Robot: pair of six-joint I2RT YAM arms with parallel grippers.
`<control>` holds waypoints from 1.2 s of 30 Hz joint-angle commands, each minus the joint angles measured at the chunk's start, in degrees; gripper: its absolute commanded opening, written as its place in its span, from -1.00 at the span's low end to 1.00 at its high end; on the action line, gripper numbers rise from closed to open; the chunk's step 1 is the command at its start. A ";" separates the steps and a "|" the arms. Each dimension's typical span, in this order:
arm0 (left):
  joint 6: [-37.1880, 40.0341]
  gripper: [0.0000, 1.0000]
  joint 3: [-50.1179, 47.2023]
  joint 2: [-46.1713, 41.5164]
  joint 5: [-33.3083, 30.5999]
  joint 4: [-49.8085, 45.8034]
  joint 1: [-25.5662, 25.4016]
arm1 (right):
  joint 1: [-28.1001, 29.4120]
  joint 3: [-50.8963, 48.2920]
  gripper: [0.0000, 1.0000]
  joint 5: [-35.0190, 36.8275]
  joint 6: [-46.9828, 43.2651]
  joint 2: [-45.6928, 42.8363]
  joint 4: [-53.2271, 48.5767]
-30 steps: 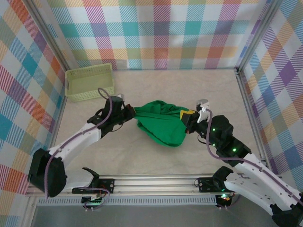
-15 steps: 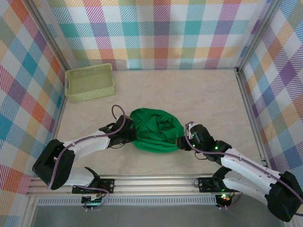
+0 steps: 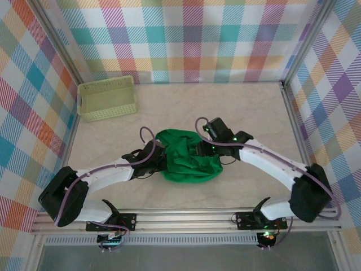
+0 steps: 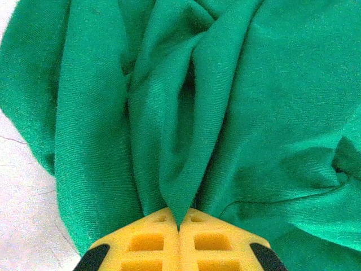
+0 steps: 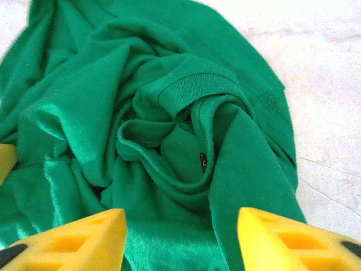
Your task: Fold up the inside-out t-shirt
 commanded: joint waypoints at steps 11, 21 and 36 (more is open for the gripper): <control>2.11 -1.00 0.78 -2.22 -1.41 1.30 -0.48 | -0.30 10.89 -0.24 4.80 -1.53 12.95 -7.00; 2.43 -1.00 0.07 -2.83 -1.73 1.19 -0.46 | -0.32 14.41 -0.25 9.34 -1.71 17.31 -9.55; 2.13 -1.00 0.16 -2.23 -2.21 0.89 -0.43 | -0.06 17.63 -0.82 6.77 -3.26 18.44 -9.54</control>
